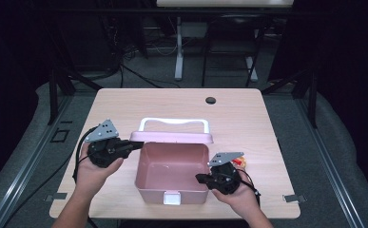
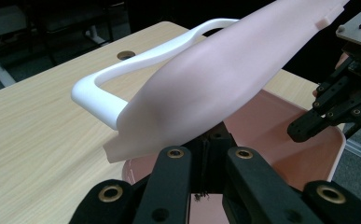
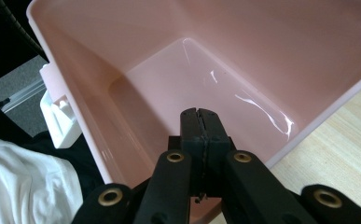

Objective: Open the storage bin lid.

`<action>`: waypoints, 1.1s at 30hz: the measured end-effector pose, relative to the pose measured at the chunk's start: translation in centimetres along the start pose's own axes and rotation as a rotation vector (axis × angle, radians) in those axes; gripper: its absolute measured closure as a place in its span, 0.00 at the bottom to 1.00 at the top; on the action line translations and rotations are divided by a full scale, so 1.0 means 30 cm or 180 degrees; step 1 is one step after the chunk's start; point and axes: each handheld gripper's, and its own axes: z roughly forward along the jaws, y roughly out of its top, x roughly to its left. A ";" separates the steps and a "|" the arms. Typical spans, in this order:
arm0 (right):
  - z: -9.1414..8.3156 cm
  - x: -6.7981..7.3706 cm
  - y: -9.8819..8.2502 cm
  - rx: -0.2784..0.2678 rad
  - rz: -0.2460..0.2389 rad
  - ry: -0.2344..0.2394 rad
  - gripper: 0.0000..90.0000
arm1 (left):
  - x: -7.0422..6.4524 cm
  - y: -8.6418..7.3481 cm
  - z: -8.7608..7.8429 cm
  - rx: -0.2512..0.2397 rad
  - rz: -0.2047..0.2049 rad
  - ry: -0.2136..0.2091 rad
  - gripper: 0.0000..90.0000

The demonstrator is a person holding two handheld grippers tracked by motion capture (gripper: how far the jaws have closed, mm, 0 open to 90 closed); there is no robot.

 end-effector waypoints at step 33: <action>-0.001 -0.012 -0.006 -0.0081 0.0073 -0.0003 1.00 | 0.116 -0.049 0.092 0.0012 -0.0176 0.0392 1.00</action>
